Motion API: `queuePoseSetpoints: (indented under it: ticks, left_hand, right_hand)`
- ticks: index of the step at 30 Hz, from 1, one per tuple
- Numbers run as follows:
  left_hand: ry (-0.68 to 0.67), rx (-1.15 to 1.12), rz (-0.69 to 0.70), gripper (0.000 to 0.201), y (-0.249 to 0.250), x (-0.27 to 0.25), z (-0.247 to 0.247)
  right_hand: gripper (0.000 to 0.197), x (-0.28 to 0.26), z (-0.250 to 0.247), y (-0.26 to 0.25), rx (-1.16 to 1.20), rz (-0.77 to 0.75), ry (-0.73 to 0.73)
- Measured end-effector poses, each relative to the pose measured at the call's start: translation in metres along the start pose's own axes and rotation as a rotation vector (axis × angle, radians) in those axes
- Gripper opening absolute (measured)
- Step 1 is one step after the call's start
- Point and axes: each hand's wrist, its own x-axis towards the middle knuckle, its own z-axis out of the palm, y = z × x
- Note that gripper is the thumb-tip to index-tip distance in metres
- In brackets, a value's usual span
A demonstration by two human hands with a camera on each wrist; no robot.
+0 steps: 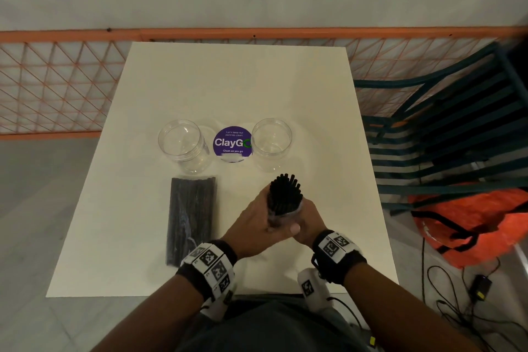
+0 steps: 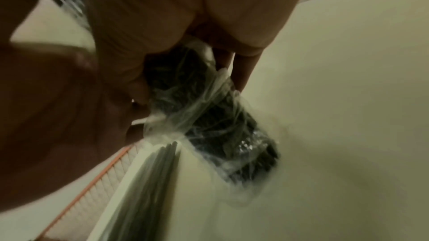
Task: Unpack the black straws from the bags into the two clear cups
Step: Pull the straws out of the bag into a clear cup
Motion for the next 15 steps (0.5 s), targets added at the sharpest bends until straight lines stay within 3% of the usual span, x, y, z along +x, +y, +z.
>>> queuePoseSetpoints:
  ticks: [3, 5, 12, 14, 15]
  left_hand:
    - [-0.098, -0.159, 0.008, 0.089, 0.002, -0.004, -0.013]
    - [-0.114, -0.188, -0.054, 0.104, -0.004, -0.008, -0.019]
    - [-0.083, -0.102, -0.167, 0.094, -0.018, -0.016, -0.02]
    - [-0.057, -0.181, -0.174, 0.095, -0.02, -0.013, -0.013]
    - [-0.039, -0.235, -0.171, 0.093, -0.02, -0.012, -0.009]
  right_hand:
    - [0.024, 0.008, -0.003, -0.002, 0.034, 0.027, -0.036]
    - [0.01, 0.009, -0.007, -0.002, 0.194, 0.053, -0.002]
    - [0.013, 0.006, -0.018, -0.026, 0.673, 0.129, 0.088]
    - [0.012, 0.009, -0.011, -0.028, 0.624, 0.089, 0.069]
    - [0.02, 0.01, -0.007, -0.029, 0.537, 0.04, 0.047]
